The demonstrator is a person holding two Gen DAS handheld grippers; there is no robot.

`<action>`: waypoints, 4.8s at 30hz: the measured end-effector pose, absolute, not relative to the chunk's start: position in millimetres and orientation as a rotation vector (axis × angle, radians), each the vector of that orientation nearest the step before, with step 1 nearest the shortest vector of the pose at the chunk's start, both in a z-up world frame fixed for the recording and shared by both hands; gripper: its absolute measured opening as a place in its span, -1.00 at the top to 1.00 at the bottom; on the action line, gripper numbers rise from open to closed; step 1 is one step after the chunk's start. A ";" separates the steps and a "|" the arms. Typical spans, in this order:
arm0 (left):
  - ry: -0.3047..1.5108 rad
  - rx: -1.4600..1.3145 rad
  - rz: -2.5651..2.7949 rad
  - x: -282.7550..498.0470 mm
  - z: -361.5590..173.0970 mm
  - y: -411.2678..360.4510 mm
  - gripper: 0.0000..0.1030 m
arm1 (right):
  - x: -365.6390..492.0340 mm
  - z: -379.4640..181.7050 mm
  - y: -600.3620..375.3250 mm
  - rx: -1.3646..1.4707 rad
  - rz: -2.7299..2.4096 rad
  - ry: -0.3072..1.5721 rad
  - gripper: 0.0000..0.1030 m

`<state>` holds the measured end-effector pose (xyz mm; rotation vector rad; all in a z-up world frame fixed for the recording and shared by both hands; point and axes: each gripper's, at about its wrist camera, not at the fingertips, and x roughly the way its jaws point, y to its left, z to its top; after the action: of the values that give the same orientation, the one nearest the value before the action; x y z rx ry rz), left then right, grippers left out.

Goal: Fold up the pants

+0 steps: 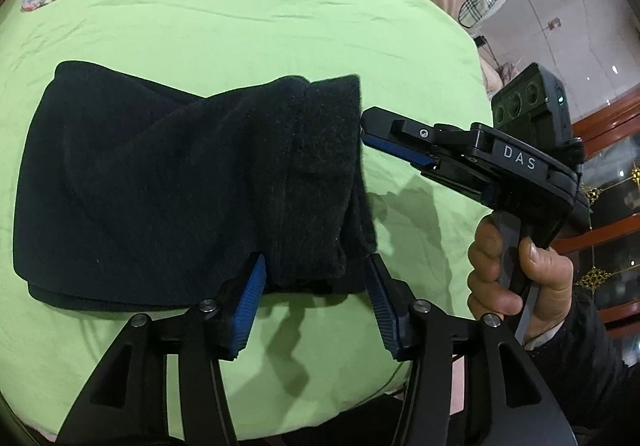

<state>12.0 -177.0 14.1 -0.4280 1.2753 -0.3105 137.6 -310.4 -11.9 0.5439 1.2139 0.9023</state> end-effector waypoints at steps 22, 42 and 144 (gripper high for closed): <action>1.210 -0.478 -0.277 4.6 51.2 -72.9 -0.33 | 77.3 27.9 -288.7 0.509 0.611 1.132 -0.38; 1.244 -0.545 -0.126 7.5 21.8 11.2 -0.42 | 51.1 18.9 -262.6 0.429 0.384 1.147 -0.54; 1.140 -0.625 0.135 94.6 1.2 149.2 0.25 | 195.0 -0.8 -88.4 0.342 0.692 1.226 0.11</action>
<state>94.6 149.2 1.2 -0.6245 1.1398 0.1346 195.0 -88.4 -0.8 0.3416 1.2257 0.6922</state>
